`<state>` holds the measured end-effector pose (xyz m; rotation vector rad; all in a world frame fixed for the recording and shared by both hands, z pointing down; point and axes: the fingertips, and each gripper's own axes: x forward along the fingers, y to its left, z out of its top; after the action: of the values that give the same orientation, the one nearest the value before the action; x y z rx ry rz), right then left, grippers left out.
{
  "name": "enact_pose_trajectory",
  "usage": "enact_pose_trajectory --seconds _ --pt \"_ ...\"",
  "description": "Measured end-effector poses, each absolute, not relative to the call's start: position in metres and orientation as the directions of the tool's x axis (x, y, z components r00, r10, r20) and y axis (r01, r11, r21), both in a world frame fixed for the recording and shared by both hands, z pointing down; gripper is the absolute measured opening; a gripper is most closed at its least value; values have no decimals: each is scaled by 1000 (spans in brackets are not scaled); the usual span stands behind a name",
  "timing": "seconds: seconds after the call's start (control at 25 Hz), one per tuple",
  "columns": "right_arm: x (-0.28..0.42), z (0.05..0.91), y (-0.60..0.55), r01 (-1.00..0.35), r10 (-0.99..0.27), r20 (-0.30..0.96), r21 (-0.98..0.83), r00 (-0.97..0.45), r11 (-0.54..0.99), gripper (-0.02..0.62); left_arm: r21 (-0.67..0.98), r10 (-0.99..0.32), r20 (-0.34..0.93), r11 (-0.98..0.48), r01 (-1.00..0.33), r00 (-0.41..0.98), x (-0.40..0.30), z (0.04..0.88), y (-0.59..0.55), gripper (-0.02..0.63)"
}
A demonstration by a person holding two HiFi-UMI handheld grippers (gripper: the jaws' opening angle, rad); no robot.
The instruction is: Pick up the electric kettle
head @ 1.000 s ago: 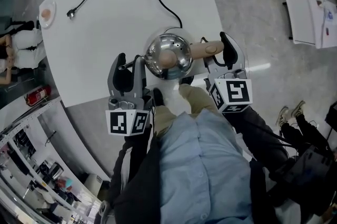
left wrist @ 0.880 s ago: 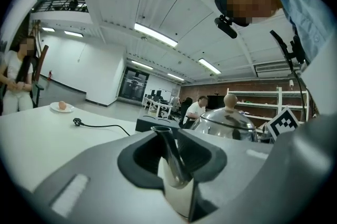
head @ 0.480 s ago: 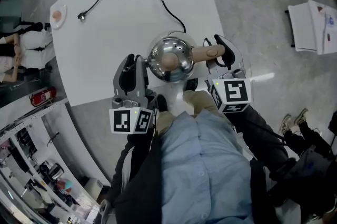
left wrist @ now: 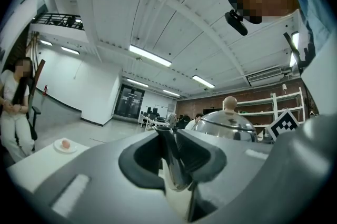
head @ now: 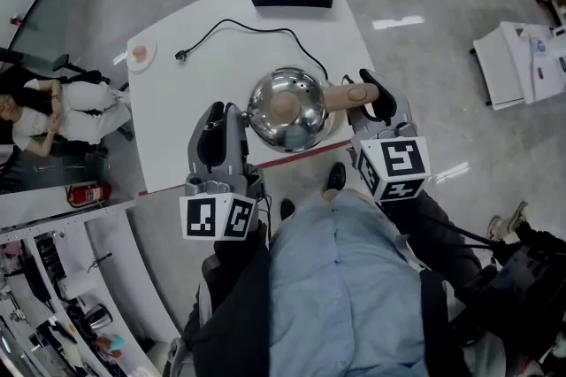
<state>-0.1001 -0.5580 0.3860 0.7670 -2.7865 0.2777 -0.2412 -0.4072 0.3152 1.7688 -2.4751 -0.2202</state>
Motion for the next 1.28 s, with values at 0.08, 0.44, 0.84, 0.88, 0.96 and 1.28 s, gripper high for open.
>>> enact_pose_trajectory --seconds 0.08,0.44,0.84,0.88,0.96,1.28 --pt "-83 372 -560 -524 -481 264 -123 -836 843 138 159 -947 -33 311 -937 -320 -225 298 -410 71" --pt "-43 358 -561 -542 -506 240 -117 -828 832 133 149 -954 -50 284 -947 -294 -184 284 -410 71" --pt "-42 350 -549 -558 -530 202 -116 -823 822 133 121 -961 -58 262 -957 -270 -183 275 -400 71" --pt "-40 349 -549 -560 -533 199 -116 -822 820 133 119 -962 -59 259 -958 -267 -182 274 -400 71" --pt "-37 347 -548 -563 -538 195 -115 -820 818 133 117 -963 -62 254 -960 -262 -180 273 -399 71" --pt "-27 341 -550 -581 -559 182 -107 -809 807 133 117 -968 -74 230 -966 -239 -172 269 -403 71"
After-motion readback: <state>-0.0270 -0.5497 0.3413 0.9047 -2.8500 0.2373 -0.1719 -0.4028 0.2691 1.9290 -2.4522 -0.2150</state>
